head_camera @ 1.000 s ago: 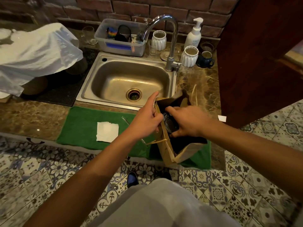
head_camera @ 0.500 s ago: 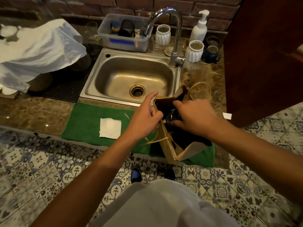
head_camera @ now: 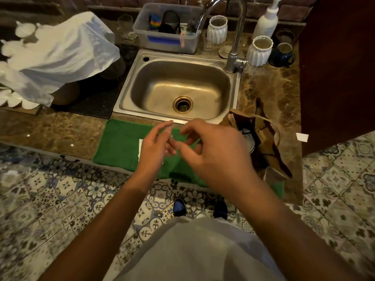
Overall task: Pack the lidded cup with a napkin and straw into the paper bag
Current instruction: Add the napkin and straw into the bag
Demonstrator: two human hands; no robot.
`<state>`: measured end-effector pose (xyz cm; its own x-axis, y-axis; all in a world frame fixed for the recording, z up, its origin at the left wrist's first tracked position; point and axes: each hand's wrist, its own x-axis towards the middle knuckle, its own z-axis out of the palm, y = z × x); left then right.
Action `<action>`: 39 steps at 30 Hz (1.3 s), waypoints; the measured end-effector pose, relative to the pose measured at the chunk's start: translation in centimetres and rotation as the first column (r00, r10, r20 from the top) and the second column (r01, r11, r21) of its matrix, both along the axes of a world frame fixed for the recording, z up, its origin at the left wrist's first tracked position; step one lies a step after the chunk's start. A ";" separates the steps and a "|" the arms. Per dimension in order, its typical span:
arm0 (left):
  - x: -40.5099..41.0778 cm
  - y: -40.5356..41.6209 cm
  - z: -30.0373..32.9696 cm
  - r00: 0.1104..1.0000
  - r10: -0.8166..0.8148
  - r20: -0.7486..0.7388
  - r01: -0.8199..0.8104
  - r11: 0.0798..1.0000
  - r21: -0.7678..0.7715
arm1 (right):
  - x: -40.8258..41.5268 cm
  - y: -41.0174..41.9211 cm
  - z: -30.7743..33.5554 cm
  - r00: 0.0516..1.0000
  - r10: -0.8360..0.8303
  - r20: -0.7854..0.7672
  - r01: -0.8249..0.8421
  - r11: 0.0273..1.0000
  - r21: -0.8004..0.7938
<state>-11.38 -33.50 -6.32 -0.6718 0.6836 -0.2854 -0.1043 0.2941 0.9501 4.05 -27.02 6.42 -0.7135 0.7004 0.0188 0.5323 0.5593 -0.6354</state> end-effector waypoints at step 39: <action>-12.6 -5.4 -10.2 0.972 -0.225 -0.067 0.173 0.881 -0.441 | -5.9 0.0 -24.4 0.745 -0.317 0.587 0.408 0.913 -0.025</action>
<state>-24.01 -38.92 -16.57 -0.5801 0.6338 -0.5116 0.0999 0.6787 0.7276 -1.81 -27.02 -17.95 -0.2555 0.8701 -0.4215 0.9602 0.1777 -0.2154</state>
